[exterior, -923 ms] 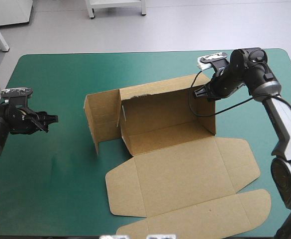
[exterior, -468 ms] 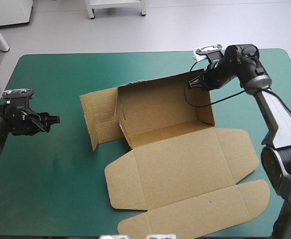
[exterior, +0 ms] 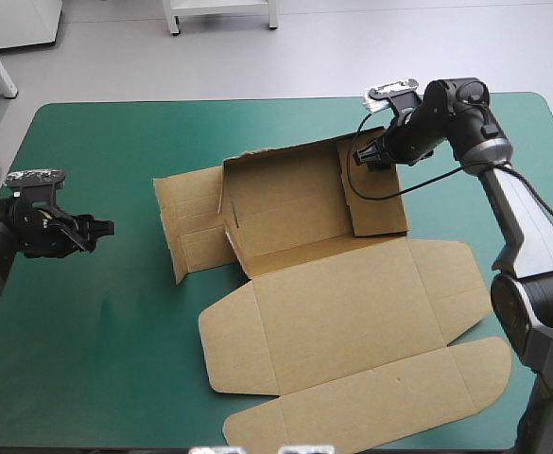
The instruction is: Fold the box
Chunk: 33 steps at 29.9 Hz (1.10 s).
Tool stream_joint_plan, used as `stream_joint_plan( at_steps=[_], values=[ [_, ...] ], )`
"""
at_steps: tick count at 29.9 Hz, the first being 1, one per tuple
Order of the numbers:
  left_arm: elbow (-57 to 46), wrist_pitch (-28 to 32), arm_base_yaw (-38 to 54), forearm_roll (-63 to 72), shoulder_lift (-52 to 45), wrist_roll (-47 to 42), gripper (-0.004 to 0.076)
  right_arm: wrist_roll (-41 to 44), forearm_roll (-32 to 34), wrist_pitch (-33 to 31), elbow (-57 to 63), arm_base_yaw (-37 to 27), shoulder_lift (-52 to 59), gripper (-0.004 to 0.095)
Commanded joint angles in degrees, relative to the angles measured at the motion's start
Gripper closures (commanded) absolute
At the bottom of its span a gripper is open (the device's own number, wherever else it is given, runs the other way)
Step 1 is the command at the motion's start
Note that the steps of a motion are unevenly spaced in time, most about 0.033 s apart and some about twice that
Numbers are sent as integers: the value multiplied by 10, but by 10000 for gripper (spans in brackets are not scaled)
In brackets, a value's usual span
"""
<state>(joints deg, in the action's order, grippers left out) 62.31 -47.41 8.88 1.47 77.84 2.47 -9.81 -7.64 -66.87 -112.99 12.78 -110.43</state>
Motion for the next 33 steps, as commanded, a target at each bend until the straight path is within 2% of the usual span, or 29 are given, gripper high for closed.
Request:
stream_joint_plan(
  at_steps=[1,6,12,16,18,20,22,28,33],
  values=[
    [15,19,0,7,-18,2,286,0,-3,-19,-41,0,46,345],
    [15,20,0,7,-18,5,286,11,9,-46,-25,0,99,345],
    [15,21,0,12,-18,14,306,16,14,-29,108,1,201,345],
    [15,21,0,24,-18,19,321,16,12,98,247,1,289,345],
    [15,22,0,24,-18,19,321,13,10,194,320,1,327,345],
    [15,23,0,24,-18,19,321,6,10,276,375,1,348,344],
    [15,23,0,24,-18,19,321,-5,10,329,413,1,348,343],
    [15,21,0,24,-18,19,321,-44,-36,349,418,1,288,298],
    [15,19,0,24,-18,20,321,-47,-36,350,383,1,229,296]
  ],
)
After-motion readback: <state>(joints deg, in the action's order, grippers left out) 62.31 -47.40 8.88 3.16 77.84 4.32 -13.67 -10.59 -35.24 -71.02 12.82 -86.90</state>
